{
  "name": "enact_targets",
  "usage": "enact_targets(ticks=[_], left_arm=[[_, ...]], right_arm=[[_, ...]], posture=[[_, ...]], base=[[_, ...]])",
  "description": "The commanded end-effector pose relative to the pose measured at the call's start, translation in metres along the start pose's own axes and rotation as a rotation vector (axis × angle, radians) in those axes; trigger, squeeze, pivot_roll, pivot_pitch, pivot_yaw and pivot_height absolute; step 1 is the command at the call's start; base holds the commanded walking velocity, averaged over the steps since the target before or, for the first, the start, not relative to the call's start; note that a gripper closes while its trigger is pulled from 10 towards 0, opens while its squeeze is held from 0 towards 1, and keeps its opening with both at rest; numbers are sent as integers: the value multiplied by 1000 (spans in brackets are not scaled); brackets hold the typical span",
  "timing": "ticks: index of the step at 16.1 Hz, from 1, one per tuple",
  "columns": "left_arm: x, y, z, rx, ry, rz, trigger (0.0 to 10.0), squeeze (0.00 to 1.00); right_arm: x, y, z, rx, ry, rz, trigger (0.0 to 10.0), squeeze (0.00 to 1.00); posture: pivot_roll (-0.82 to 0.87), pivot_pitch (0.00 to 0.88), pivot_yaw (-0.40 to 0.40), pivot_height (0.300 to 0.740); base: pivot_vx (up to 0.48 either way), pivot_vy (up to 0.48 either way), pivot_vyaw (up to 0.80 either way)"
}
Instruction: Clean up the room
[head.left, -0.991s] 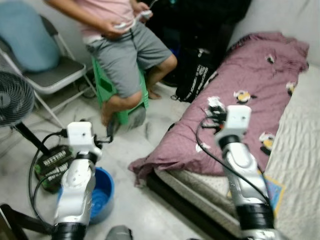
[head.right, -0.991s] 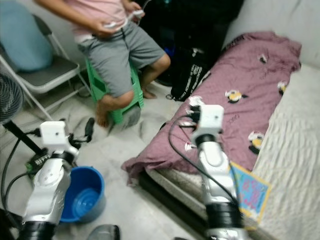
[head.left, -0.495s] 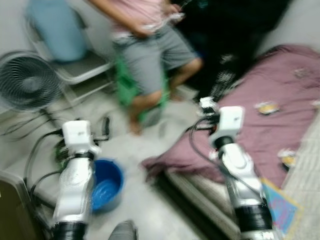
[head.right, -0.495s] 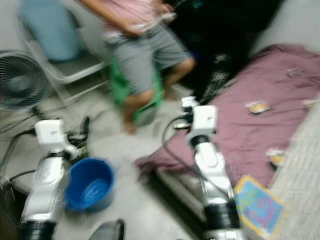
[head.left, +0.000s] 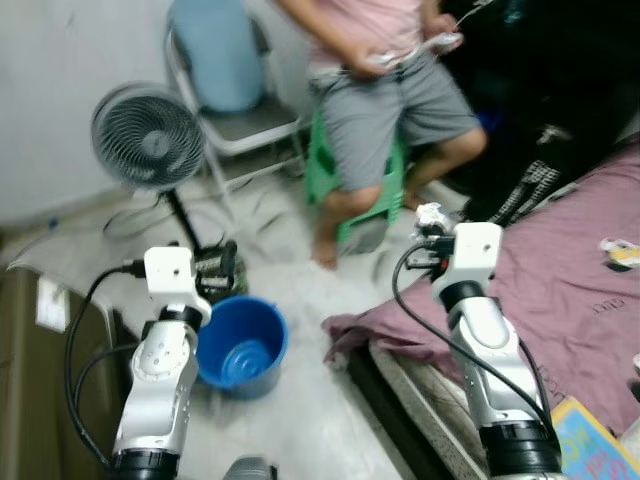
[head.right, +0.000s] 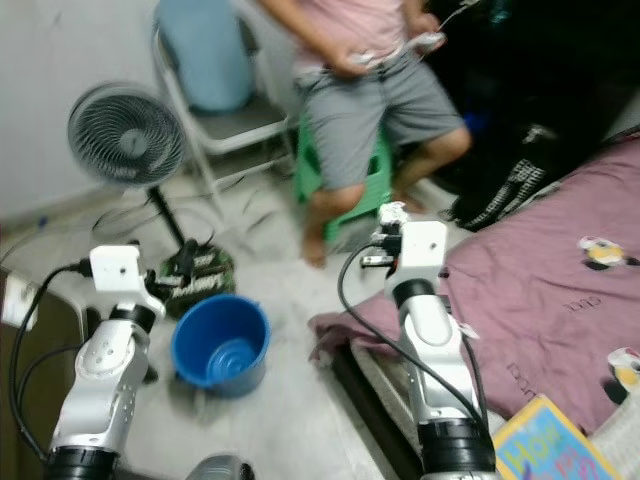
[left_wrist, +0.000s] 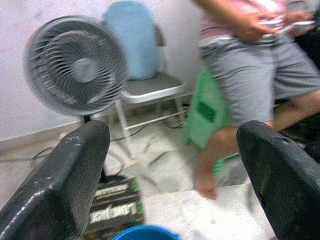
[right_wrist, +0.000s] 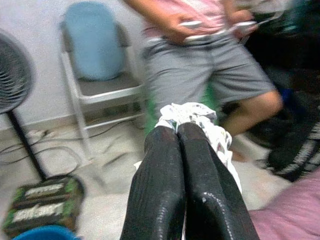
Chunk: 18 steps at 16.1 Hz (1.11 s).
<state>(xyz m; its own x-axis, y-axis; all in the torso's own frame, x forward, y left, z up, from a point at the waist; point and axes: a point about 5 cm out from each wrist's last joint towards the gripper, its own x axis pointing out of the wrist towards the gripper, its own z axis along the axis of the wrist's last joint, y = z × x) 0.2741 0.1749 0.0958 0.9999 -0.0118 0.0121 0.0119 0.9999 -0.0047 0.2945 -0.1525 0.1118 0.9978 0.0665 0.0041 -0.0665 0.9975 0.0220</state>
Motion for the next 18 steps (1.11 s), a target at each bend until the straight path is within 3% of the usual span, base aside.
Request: enact_targets(ticks=[1,15,18], left_arm=[[-2,5,-1,6,13,5,10000,0],[-3,3,-1,17,27,-25,10000,0],[-2,1,0,8,20,-45,10000,0]], right_arm=[[0,5,5,8,-19,8,10000,0],[-3,6,3,4,-7,-5,10000,0],[-2,5,3,9,-4,-14,10000,0]], posture=[[-44,0,13,740],[-49,0,19,740],[-48,0,20,740]], base=[[0,0,800],[0,0,800],[0,0,0]])
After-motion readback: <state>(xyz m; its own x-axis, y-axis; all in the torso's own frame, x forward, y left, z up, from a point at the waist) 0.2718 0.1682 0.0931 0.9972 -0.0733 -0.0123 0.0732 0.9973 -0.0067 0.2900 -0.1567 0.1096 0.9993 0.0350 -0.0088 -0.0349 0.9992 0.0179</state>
